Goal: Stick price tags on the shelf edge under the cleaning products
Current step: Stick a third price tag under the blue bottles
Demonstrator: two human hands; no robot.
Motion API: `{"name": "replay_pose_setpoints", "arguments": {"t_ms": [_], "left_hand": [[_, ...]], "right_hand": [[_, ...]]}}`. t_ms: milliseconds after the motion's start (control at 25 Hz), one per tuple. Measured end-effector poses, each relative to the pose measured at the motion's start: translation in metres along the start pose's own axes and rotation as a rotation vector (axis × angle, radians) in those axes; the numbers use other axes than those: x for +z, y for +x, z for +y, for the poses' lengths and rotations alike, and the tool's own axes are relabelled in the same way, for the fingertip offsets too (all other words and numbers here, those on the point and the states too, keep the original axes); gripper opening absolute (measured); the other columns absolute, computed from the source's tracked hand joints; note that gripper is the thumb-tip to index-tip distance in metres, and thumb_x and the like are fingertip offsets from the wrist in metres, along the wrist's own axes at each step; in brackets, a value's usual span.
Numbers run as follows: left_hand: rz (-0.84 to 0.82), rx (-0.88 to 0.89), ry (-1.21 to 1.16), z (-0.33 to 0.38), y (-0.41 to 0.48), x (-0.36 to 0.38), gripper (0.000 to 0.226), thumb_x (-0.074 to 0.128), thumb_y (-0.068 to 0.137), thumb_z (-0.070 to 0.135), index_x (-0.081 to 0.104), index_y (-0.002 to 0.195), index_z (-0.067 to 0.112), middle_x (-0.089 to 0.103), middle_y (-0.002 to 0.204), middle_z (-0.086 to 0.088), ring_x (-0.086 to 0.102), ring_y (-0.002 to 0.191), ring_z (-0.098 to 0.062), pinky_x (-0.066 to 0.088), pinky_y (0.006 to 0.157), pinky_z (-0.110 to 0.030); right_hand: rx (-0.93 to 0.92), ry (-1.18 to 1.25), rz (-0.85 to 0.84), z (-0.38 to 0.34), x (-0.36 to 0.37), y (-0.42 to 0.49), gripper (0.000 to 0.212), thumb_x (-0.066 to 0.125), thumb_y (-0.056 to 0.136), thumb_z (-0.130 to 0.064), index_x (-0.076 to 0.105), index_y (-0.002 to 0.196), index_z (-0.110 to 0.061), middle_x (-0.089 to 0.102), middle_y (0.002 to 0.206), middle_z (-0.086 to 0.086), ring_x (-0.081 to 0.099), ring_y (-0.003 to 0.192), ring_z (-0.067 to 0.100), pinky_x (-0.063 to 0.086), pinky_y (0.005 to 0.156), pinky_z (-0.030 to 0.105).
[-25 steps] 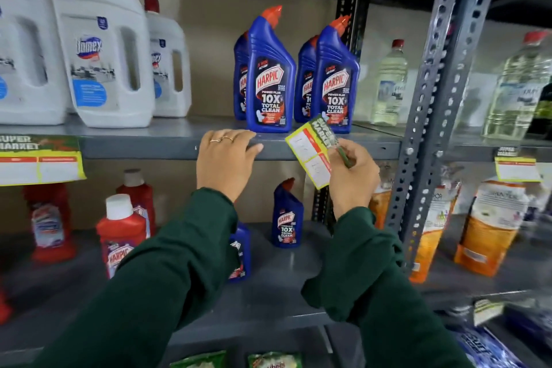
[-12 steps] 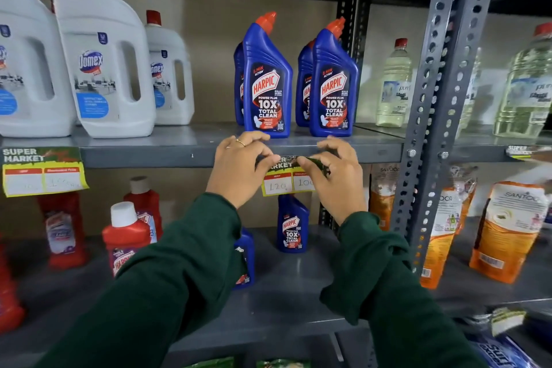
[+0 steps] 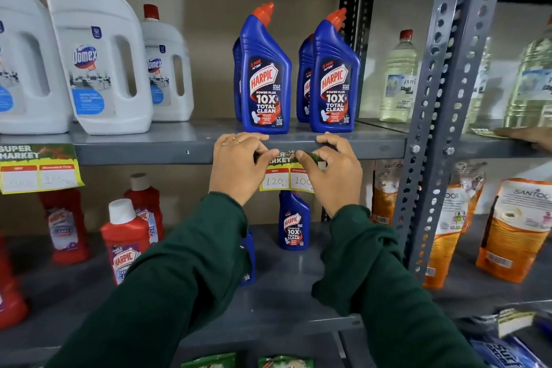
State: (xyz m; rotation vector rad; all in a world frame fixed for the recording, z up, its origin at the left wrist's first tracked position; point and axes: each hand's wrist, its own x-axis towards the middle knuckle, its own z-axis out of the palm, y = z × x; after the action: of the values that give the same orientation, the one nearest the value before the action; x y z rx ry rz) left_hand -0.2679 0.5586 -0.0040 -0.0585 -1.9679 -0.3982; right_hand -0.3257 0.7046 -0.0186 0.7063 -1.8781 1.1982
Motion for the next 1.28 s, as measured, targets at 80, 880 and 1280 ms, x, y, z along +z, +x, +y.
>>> {"name": "replay_pose_setpoints", "arguments": {"t_ms": [80, 880, 1280], "left_hand": [[0.01, -0.044, -0.035, 0.0, 0.004, 0.002, 0.02, 0.07, 0.08, 0.023, 0.064, 0.067, 0.008, 0.072, 0.09, -0.006, 0.062, 0.083, -0.02, 0.043, 0.089, -0.048], [0.141, 0.105, 0.315, -0.009, 0.001, 0.024, 0.039, 0.046, 0.088, 0.042, 0.067, 0.09, 0.009, 0.072, 0.086, -0.011, 0.061, 0.087, -0.03, 0.027, 0.086, -0.04], [0.065, 0.145, 0.292, -0.014, 0.004, 0.013, 0.033, 0.038, 0.088, 0.023, 0.065, 0.089, 0.004, 0.072, 0.081, -0.013, 0.062, 0.08, -0.033, 0.03, 0.081, -0.035]], "right_hand": [[0.016, 0.012, 0.051, 0.0, 0.004, 0.003, 0.026, 0.07, 0.079, -0.026, 0.069, 0.076, -0.001, 0.063, 0.109, 0.01, 0.058, 0.101, 0.024, 0.044, 0.08, 0.029], [-0.145, -0.184, 0.095, 0.015, 0.012, 0.013, 0.037, 0.054, 0.083, -0.046, 0.062, 0.1, -0.014, 0.068, 0.102, 0.006, 0.055, 0.105, 0.024, 0.018, 0.11, 0.039], [-0.179, -0.198, 0.123, 0.018, 0.012, 0.013, 0.035, 0.037, 0.089, -0.033, 0.063, 0.098, -0.012, 0.071, 0.098, 0.007, 0.058, 0.1, 0.026, 0.017, 0.107, 0.034]]}}
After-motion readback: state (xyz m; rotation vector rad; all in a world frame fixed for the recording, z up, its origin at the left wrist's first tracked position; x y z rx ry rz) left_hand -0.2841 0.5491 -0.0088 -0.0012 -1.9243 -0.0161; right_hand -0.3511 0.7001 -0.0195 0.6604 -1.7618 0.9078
